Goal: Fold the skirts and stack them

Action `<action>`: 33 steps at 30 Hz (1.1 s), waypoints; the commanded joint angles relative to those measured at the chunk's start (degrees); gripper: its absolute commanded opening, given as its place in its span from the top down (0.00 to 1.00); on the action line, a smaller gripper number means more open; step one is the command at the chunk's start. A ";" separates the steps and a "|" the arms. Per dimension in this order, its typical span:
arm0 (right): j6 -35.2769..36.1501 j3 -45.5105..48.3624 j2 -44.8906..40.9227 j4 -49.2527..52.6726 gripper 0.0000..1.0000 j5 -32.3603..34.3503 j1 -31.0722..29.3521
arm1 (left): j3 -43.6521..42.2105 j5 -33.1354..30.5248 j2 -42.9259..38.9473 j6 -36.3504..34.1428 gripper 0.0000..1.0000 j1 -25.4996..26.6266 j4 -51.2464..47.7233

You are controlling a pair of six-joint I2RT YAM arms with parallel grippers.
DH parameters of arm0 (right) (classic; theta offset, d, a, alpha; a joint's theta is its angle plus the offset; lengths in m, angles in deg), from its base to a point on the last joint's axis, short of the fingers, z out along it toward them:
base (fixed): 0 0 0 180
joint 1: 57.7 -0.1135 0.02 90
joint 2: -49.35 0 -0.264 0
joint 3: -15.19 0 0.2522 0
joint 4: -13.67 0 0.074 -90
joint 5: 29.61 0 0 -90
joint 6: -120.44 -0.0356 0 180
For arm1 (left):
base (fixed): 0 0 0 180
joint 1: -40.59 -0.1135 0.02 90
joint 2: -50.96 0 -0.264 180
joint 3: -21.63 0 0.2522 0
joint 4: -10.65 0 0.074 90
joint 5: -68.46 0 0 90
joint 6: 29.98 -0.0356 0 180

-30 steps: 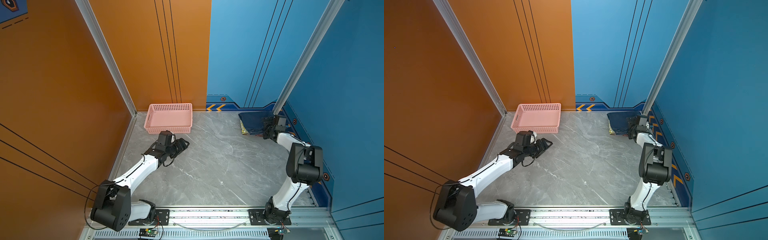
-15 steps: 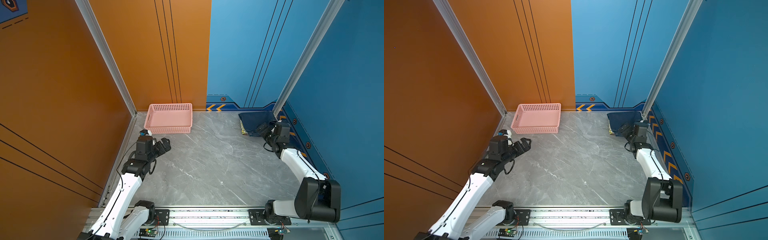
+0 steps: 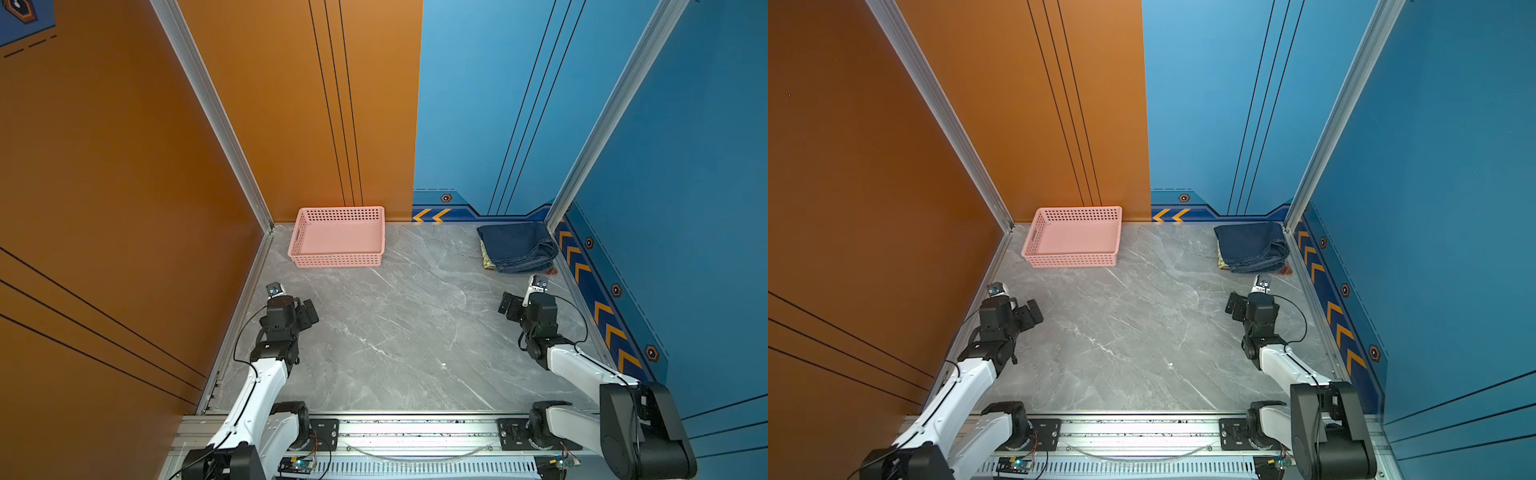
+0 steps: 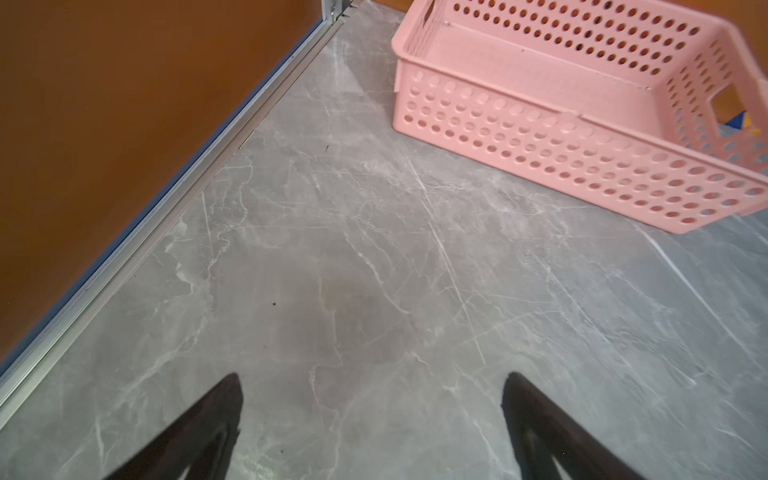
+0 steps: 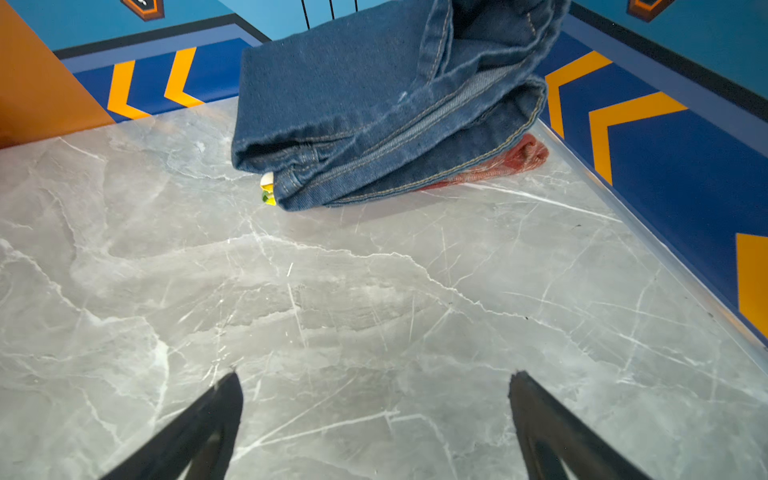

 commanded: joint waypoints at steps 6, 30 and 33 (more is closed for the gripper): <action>2.04 1.01 8.77 -21.01 0.00 -2.64 4.62 | -3.95 -0.95 15.82 -6.88 0.02 -0.46 29.25; 7.22 -1.91 18.38 -24.72 0.00 -2.72 0.78 | -3.63 -3.59 33.67 -14.72 0.02 8.33 53.69; 7.54 -1.94 18.40 -24.70 0.00 -2.60 0.57 | -3.74 -3.57 33.61 -14.74 0.02 8.28 53.69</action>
